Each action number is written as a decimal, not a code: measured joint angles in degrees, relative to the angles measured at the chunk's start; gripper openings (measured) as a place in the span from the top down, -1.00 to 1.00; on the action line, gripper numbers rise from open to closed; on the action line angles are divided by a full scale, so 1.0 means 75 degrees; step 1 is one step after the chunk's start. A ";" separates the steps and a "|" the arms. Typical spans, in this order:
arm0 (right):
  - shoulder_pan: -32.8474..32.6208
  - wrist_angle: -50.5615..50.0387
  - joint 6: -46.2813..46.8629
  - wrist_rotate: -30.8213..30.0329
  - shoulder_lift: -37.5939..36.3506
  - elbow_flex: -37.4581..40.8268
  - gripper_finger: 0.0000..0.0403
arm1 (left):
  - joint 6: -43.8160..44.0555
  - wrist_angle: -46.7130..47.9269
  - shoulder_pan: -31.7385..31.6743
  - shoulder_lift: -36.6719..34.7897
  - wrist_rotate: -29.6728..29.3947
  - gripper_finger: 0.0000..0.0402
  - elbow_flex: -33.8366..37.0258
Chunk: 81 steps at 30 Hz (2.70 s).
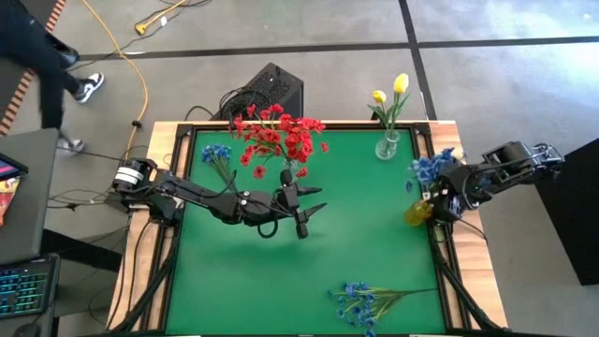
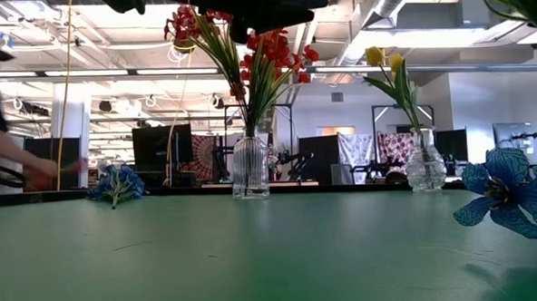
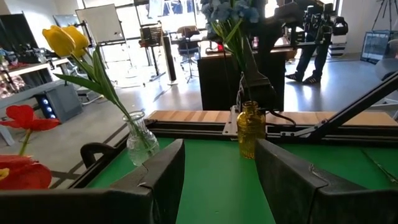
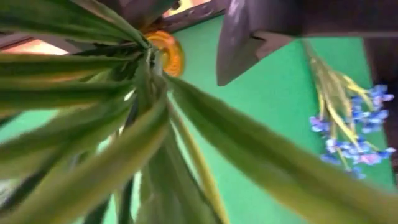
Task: Sort flowers into vase by color
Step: Put the middle blue flowers into the yellow transparent vase
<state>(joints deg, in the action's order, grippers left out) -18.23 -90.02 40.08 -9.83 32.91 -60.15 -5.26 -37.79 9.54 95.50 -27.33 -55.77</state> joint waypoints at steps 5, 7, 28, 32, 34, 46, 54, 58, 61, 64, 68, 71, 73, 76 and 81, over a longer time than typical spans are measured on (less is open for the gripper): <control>0.0001 0.0000 0.0386 0.0435 0.0000 0.0000 -0.38 | -0.0002 0.0194 0.0000 0.0000 -0.0001 0.09 0.0000; 0.0001 0.0000 0.0712 0.0507 0.0000 -0.0001 -0.41 | 0.0003 0.0217 0.0000 0.0000 0.0001 0.09 0.0000; -0.0002 0.0003 0.0827 0.2136 0.0000 0.0001 -0.42 | -0.0064 0.0199 0.0008 0.0000 0.0198 0.09 0.0000; -0.0002 0.0003 0.0705 0.2136 0.0000 0.0001 -0.42 | -0.0063 0.0196 0.0009 0.0000 0.0198 0.09 0.0000; -0.0002 0.0003 0.0523 0.2136 0.0008 0.0001 -0.42 | -0.0064 0.0195 0.0009 0.0000 0.0198 0.09 0.0000; -0.0002 0.0000 0.1769 0.3360 0.0172 0.0001 -0.42 | -0.0068 0.0301 0.0012 0.0000 0.0198 0.09 0.0000; -0.0002 0.0005 0.2477 0.4105 0.0167 0.0001 -0.42 | -0.0163 0.0311 0.0009 0.0000 0.0198 0.09 0.0000; -0.0004 0.0010 0.2529 0.4316 0.0166 0.0001 -0.42 | -0.0246 0.0316 0.0012 0.0000 0.0198 0.09 0.0000; -0.0003 0.0156 0.2479 0.4340 0.0160 0.0001 -0.42 | -0.0329 0.0316 0.0009 0.0000 0.0198 0.09 0.0000; -0.0002 0.0594 0.2488 0.4333 0.0149 0.0001 -0.42 | -0.0377 0.0318 -0.0001 0.0000 0.0198 0.09 0.0000; -0.0003 0.1505 0.2735 0.4319 0.0160 0.0001 -0.42 | -0.0437 0.0316 -0.0023 0.0000 0.0198 0.09 0.0000; -0.0007 0.2368 0.3250 0.4334 0.0157 0.0001 -0.42 | -0.0440 0.0327 -0.0032 0.0000 0.0198 0.09 0.0000; -0.0013 0.3102 0.3482 0.4340 0.0157 0.0001 -0.42 | -0.0440 0.0332 -0.0032 0.0000 0.0198 0.09 0.0000; -0.0013 0.4607 0.3130 0.4286 0.0177 0.0001 -0.42 | -0.0447 0.0336 -0.0035 0.0000 0.0198 0.09 0.0000; 0.0049 0.6119 0.0941 0.3462 0.0500 -0.0369 -0.42 | -0.0470 0.0322 -0.0081 0.0000 0.0201 0.09 0.0000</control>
<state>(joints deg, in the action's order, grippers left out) -17.86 -44.12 47.14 16.14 36.65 -62.92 -8.78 -35.38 8.93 95.50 -25.82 -55.77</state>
